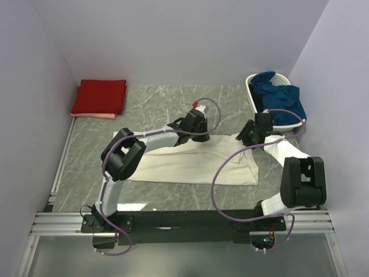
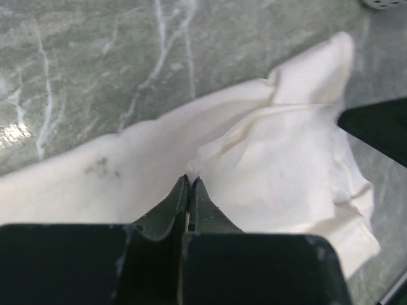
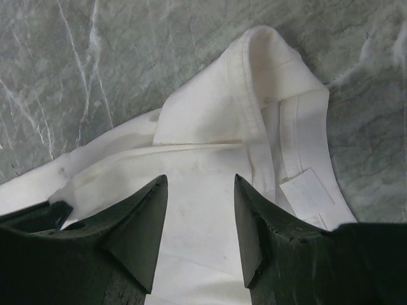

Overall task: Fold and stack the t-shirts
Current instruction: Fold the tshirt

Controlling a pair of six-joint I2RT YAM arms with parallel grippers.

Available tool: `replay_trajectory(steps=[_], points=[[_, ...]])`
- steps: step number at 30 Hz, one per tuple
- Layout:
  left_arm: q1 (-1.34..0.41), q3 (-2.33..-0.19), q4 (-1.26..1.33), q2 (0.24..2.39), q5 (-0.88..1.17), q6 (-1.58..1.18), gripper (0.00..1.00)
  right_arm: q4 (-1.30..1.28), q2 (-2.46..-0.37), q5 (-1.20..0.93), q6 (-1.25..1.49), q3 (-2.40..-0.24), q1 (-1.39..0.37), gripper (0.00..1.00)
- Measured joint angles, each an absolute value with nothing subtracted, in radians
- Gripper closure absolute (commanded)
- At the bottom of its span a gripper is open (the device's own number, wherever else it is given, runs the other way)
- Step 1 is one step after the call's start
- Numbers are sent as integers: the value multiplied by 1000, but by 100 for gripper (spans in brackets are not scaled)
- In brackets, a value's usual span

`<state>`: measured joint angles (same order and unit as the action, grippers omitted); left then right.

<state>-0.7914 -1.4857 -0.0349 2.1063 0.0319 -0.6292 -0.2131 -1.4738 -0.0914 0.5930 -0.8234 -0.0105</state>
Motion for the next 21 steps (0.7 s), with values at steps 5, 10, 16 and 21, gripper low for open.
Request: replay_trajectory(steps=[5,10,16,21], points=[[-807,-1420,3,2035,56,-632,99,-213,-1474,-89,593,-823,-10,46],[-820,-1361,28,2006,74,-632,99,-214,-1474,-89,593,-823,-10,45],[-836,-1279,41,1996,89,-634,100,-218,-1474,-89,593,-823,-10,45],[-844,-1230,52,1971,94,-644,100,-221,-1474,-90,593,-823,-10,46]])
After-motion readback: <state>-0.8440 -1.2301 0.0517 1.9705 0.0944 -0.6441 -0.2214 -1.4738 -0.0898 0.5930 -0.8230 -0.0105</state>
